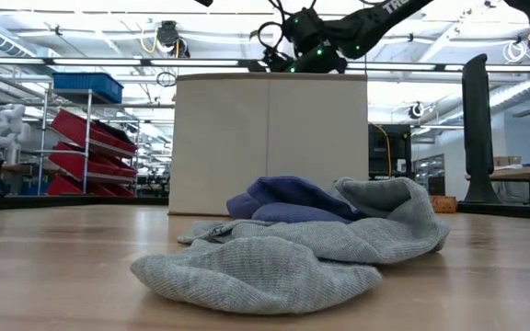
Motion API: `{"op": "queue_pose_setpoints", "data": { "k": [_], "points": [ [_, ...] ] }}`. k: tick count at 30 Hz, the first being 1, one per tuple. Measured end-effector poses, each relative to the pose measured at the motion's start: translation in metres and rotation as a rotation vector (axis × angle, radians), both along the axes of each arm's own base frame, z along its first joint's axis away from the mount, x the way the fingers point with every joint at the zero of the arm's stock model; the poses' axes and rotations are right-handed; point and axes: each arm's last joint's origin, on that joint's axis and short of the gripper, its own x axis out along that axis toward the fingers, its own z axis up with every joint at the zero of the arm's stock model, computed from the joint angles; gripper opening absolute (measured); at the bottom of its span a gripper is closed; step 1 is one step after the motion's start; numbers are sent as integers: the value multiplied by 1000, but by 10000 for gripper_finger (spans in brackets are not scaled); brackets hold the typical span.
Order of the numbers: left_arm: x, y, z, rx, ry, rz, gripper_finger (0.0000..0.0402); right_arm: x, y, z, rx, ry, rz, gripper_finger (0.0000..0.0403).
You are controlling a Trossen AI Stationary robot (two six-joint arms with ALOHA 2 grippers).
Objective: Sort clothes
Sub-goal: Put the right black-striped sock into the laundry bin, then put the black-striped sock into the laundry bin
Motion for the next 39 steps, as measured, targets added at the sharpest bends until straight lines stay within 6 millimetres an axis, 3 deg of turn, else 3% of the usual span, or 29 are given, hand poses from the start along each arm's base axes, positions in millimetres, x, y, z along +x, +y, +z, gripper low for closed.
{"op": "queue_pose_setpoints", "data": {
  "k": [11, 17, 21, 25, 30, 35, 39],
  "points": [
    [0, 0, 0, -14, -8, 11, 169, -24, 12, 44, -30, -38, 8, 166],
    [0, 0, 0, -29, -6, 5, 169, -37, 19, 54, -6, 5, 26, 193],
    [0, -2, -2, -98, 21, -41, 169, -47, 32, 50, 139, 96, 214, 196],
    [-6, -5, -9, -284, 92, -33, 169, -55, 57, 33, 305, 284, 413, 196],
    [-31, -19, -40, -442, 345, 23, 169, -51, 98, 11, 267, 457, 448, 197],
    [-53, -32, -72, -531, 476, 126, 169, -38, 135, 2, 216, 414, 507, 197],
    [-60, -49, -95, -639, 480, 87, 169, -29, 168, 7, 184, 353, 598, 196]
  ]
}}
